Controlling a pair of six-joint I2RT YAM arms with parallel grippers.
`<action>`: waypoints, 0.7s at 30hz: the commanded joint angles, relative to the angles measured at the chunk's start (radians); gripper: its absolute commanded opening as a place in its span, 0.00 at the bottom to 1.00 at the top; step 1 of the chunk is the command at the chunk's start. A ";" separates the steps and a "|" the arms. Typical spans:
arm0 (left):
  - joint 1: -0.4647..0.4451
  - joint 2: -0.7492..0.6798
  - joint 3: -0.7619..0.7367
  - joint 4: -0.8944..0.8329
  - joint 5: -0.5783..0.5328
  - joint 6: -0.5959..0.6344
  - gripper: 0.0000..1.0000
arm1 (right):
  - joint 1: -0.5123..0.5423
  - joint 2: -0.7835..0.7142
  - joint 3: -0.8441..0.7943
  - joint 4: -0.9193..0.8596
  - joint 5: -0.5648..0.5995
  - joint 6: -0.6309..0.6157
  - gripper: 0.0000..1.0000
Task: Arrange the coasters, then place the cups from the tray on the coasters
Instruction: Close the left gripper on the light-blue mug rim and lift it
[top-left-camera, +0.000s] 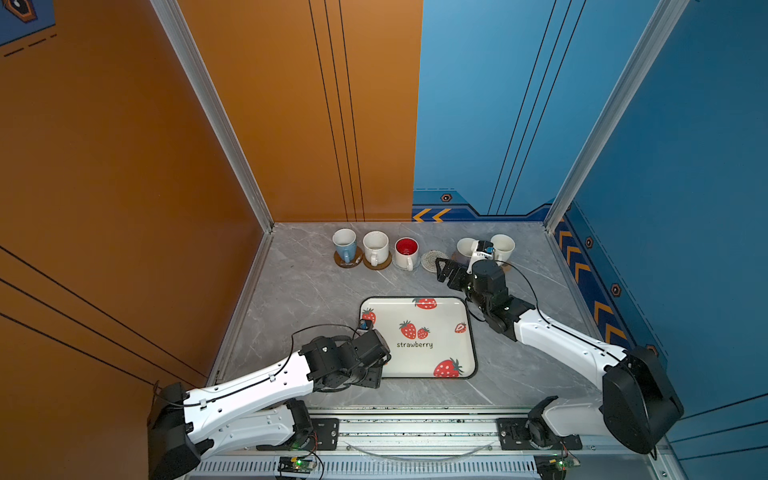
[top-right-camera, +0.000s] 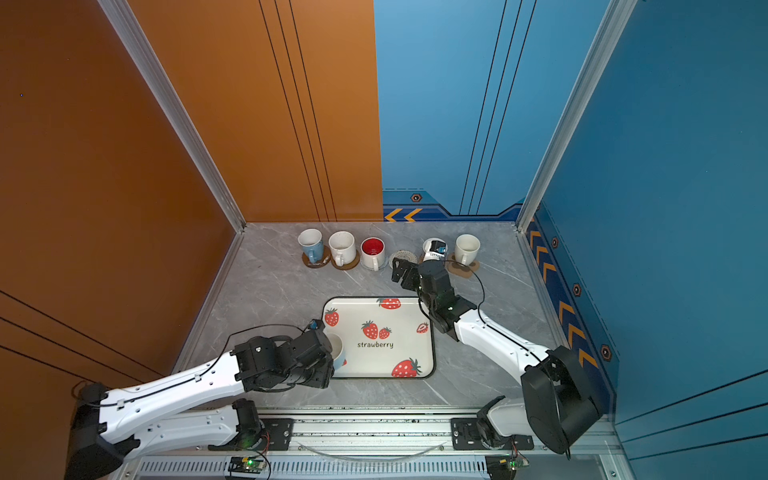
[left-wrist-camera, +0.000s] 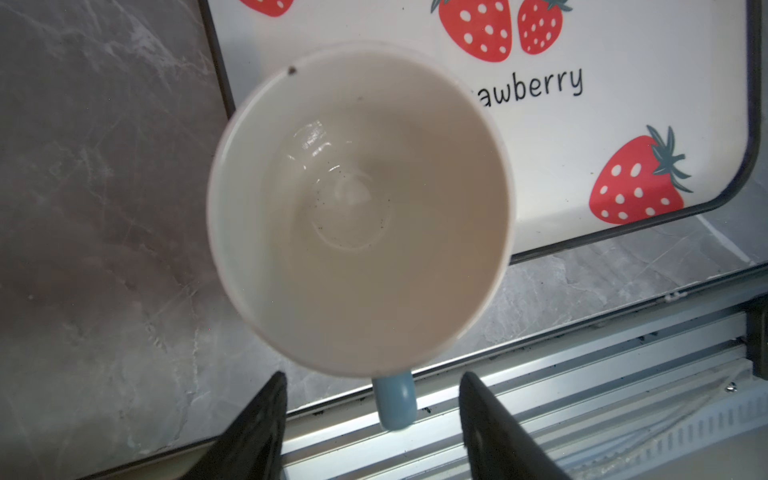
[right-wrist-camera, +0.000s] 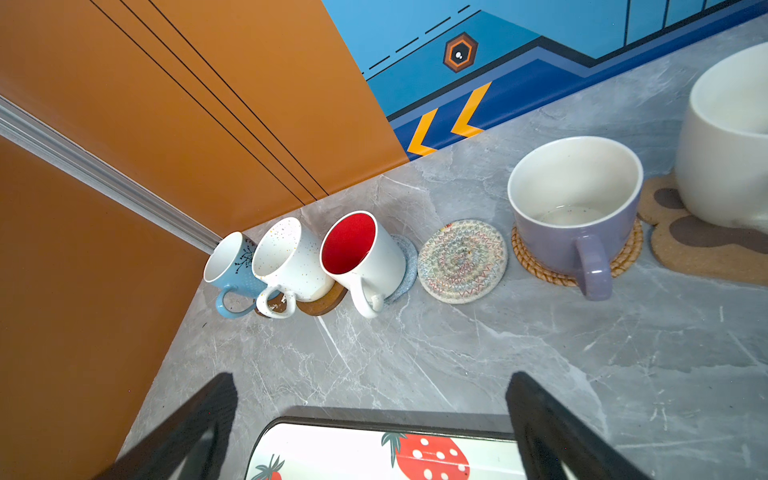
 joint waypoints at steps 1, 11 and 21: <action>-0.010 0.014 -0.016 0.024 -0.013 -0.008 0.64 | -0.009 0.005 0.006 0.023 -0.012 0.014 0.99; -0.010 0.054 -0.033 0.066 -0.003 -0.013 0.56 | -0.015 0.010 0.007 0.023 -0.020 0.017 0.99; -0.007 0.075 -0.052 0.093 -0.009 -0.017 0.48 | -0.018 0.015 0.006 0.027 -0.031 0.022 0.99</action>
